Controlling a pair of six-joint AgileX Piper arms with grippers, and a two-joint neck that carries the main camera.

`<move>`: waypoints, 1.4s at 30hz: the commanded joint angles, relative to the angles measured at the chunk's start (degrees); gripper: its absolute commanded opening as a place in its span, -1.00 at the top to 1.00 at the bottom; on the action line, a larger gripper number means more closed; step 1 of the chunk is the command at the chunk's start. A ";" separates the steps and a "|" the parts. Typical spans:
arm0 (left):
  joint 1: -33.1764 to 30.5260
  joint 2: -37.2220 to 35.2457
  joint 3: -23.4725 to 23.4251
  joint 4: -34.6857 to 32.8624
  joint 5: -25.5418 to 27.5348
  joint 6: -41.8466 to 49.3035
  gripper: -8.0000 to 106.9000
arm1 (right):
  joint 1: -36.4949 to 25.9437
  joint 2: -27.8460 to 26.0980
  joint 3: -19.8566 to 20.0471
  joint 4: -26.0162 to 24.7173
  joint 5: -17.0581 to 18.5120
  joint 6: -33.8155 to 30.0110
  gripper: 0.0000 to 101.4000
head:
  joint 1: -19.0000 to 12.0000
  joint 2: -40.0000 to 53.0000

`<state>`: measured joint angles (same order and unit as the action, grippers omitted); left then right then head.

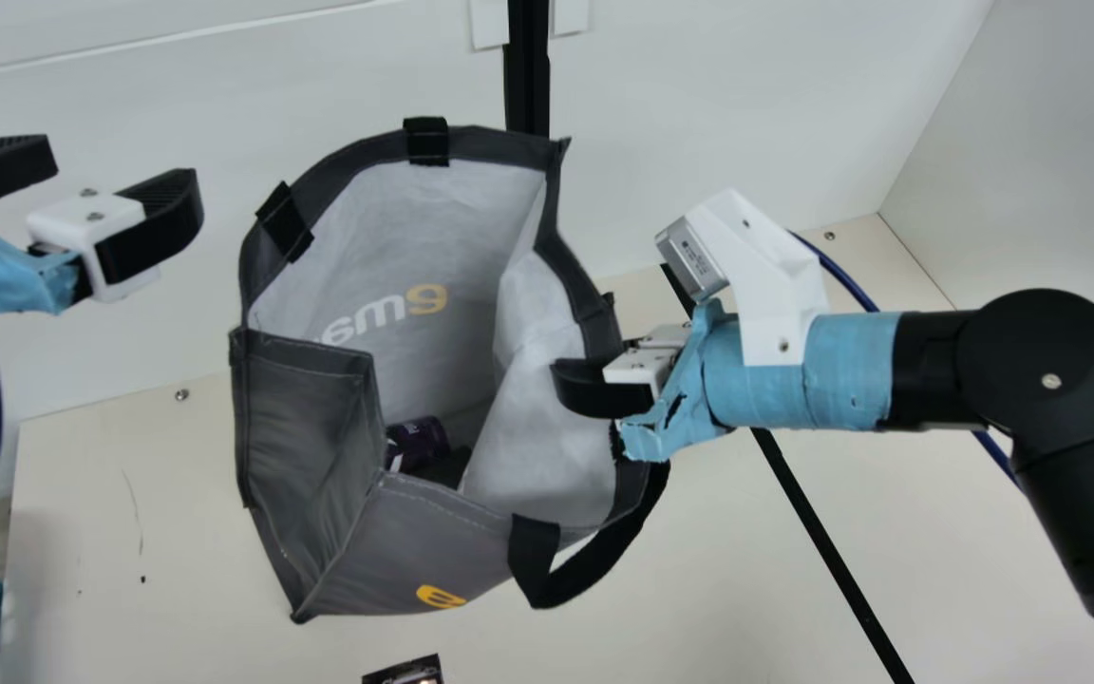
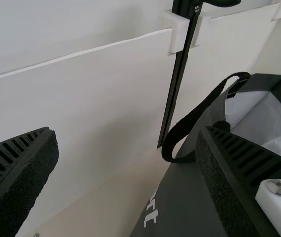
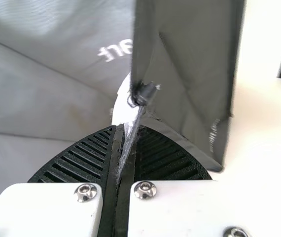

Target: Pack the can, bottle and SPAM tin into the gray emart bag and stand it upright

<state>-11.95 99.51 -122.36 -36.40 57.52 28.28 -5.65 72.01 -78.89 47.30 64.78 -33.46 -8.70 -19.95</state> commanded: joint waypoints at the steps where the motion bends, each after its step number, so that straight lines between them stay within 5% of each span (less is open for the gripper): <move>1: 0.00 0.00 0.00 0.00 0.00 0.00 -0.71 | -0.46 -0.41 -0.66 -2.51 -0.14 0.62 1.00 | -1.30 -0.05; 42: 0.00 0.00 0.00 0.00 0.00 0.00 -0.71 | -13.53 -6.32 -12.28 -35.97 5.12 10.97 1.00 | -1.30 -0.05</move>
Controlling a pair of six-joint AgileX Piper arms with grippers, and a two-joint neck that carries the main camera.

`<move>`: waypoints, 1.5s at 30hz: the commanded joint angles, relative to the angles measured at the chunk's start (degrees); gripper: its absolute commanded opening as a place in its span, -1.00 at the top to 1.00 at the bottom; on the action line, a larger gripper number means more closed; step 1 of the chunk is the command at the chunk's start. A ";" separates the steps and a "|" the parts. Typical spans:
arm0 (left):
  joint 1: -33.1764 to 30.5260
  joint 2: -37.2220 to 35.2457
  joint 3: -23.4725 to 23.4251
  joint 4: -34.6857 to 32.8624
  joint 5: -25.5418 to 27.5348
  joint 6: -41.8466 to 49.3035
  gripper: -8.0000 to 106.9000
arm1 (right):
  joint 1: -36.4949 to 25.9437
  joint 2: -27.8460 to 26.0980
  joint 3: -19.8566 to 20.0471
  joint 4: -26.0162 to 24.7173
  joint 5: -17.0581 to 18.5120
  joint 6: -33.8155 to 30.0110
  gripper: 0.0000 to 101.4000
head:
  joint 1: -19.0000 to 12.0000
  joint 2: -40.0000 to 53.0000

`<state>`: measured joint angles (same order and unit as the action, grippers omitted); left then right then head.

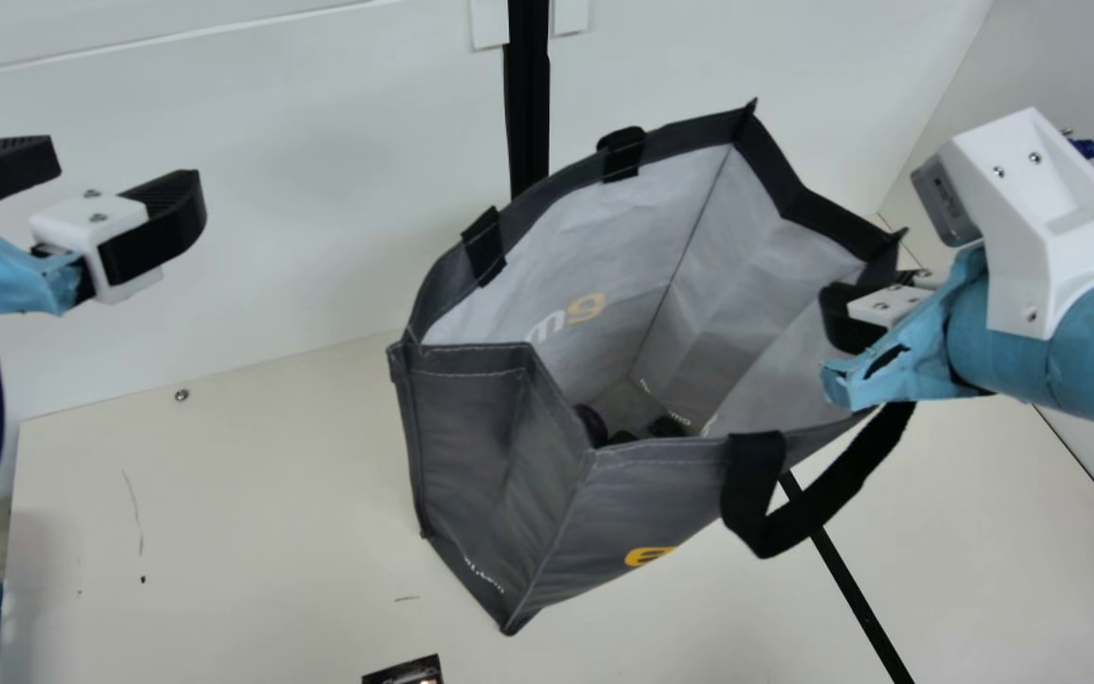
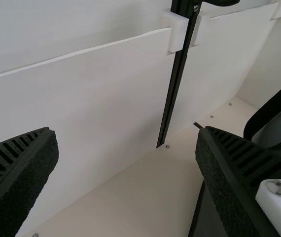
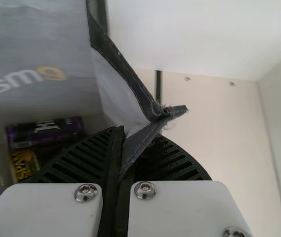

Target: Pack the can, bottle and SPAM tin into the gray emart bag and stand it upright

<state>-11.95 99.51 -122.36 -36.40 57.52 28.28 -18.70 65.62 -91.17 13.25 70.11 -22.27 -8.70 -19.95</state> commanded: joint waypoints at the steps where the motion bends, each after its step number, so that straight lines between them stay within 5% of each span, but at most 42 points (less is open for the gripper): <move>1: 0.00 0.00 0.00 0.00 0.00 0.00 -0.71 | -1.04 0.11 -0.09 -2.97 -0.21 -0.43 1.00 | -1.30 -0.05; 15: 0.00 0.00 0.00 0.00 0.00 0.00 -0.71 | -15.93 3.10 -5.43 -12.05 -0.21 -10.43 1.00 | -1.30 -0.05; 30: 0.00 0.00 0.00 0.00 0.00 0.00 -0.71 | -34.29 9.62 -15.10 -12.56 -0.21 -23.15 1.00 | -1.30 -0.05; 45: 0.00 0.00 0.00 0.00 0.00 0.00 -0.71 | -42.05 11.78 -16.03 -6.35 -0.21 -27.40 0.01 | -1.30 -0.05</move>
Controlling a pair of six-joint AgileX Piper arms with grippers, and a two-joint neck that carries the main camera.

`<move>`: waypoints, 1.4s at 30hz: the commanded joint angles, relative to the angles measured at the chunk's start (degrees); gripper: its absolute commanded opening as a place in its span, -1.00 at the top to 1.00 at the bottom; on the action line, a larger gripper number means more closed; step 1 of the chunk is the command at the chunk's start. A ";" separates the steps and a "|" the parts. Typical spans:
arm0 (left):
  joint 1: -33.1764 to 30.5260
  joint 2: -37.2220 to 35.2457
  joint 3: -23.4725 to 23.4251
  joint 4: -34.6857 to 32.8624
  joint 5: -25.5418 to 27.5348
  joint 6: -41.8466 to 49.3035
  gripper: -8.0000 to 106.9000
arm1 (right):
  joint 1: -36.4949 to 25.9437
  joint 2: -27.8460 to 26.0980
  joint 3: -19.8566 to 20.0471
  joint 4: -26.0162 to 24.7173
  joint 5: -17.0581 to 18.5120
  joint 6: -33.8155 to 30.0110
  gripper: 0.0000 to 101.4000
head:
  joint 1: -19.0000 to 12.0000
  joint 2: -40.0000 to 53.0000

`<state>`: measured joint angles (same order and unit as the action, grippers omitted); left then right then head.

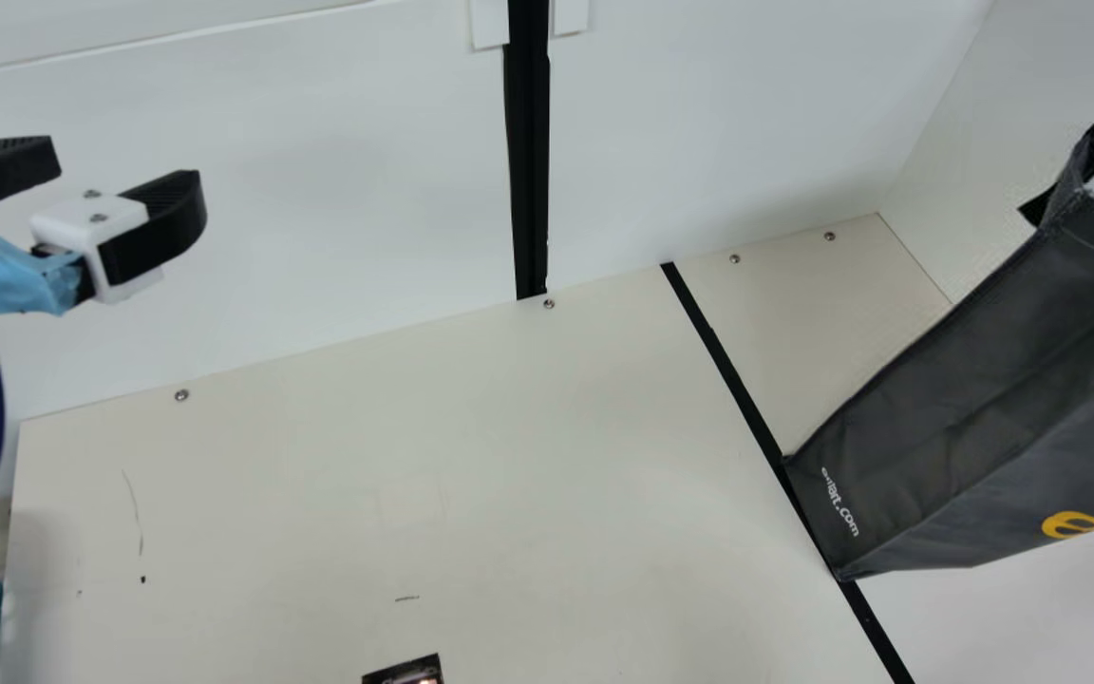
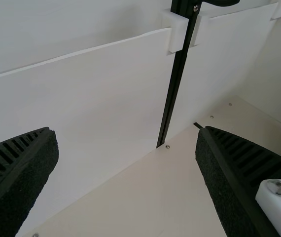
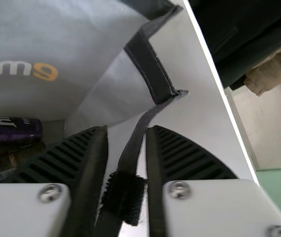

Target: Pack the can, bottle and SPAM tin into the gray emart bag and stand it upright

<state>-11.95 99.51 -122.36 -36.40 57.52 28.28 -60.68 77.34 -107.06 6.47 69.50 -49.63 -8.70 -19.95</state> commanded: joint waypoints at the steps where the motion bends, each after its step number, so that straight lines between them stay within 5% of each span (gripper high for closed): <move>1: 0.00 0.00 0.00 0.00 0.00 0.00 -0.71 | -0.24 0.07 -0.31 0.79 0.40 -0.17 -0.05 | -1.30 -0.05; 14: 0.00 0.00 0.00 0.00 0.00 0.00 -0.71 | 0.65 -0.63 -3.78 5.20 0.40 -0.79 -0.87 | -1.30 -0.05; 27: 0.00 0.00 0.00 0.00 0.00 0.00 -0.71 | 12.13 -3.67 -5.32 4.60 0.40 1.76 -0.87 | -1.30 -0.05; 42: 0.00 0.00 0.00 0.00 0.00 0.00 -0.71 | 34.76 -7.43 -4.70 -4.82 0.40 7.44 -0.87 | -1.30 -0.05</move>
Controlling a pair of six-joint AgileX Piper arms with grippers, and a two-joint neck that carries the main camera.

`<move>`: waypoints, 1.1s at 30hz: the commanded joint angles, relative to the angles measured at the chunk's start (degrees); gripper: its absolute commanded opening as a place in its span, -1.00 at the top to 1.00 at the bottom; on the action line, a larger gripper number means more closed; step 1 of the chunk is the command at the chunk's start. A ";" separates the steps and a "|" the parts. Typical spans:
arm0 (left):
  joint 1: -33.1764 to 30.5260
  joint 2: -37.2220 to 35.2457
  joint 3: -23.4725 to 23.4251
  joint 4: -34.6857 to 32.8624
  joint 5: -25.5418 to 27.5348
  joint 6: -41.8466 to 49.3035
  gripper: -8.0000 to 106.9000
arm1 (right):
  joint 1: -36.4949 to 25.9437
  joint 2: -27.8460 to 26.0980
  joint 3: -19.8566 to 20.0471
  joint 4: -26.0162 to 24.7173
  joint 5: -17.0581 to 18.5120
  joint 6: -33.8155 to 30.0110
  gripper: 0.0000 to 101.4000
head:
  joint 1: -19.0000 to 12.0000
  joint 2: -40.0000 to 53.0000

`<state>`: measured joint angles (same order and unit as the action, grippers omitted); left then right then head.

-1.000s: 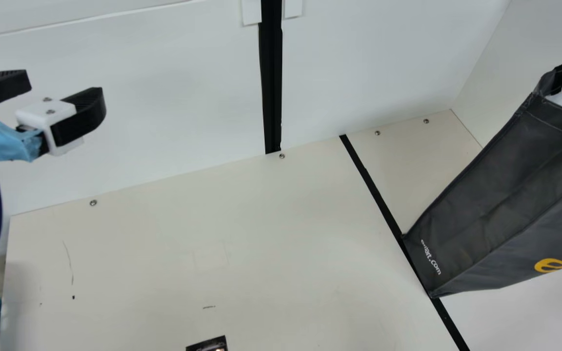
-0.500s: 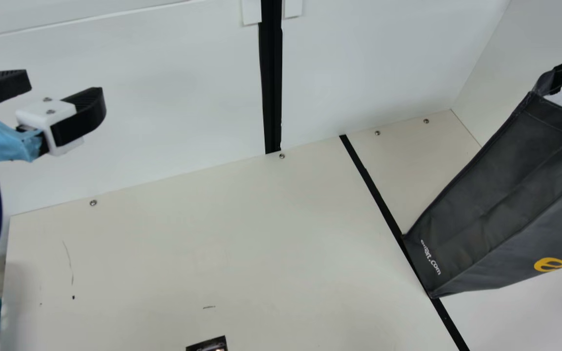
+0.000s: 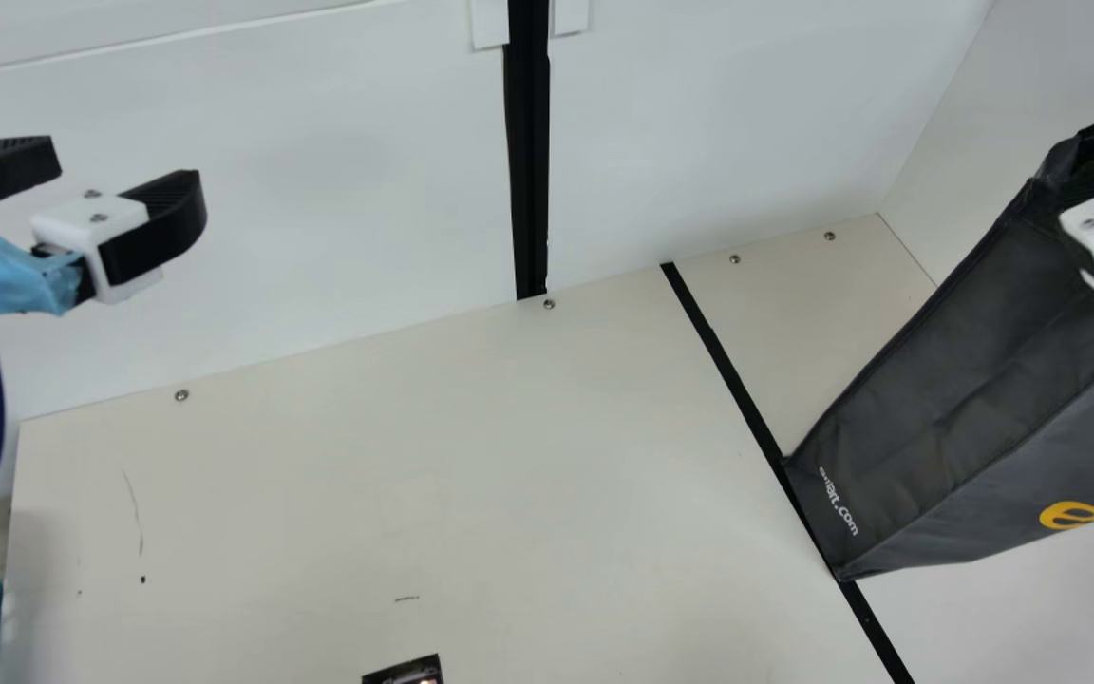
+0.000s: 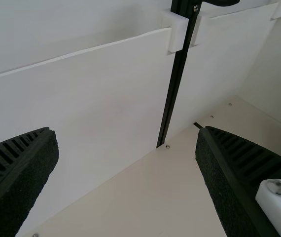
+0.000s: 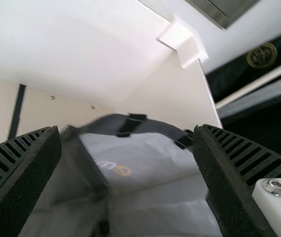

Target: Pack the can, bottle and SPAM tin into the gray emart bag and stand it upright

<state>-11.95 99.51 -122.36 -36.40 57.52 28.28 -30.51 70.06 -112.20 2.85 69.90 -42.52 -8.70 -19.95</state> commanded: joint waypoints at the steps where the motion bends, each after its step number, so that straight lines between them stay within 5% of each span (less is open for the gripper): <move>1: 0.00 0.00 0.00 0.00 0.00 0.00 -0.71 | 6.45 -0.43 0.93 -1.99 0.00 0.93 -0.87 | -1.30 -0.05; 14: 0.00 0.00 0.00 0.00 0.00 0.00 -0.71 | 28.21 -2.95 9.61 -7.51 0.00 12.66 -0.87 | -1.30 -0.05; 33: 0.00 0.00 0.00 0.00 0.00 0.00 -0.71 | 46.27 -4.44 19.74 -1.26 0.00 34.27 -0.87 | -1.30 -0.05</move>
<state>-11.95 99.51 -122.36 -36.40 57.52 28.28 15.26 65.71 -92.71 1.11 69.80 -9.92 -8.70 -19.95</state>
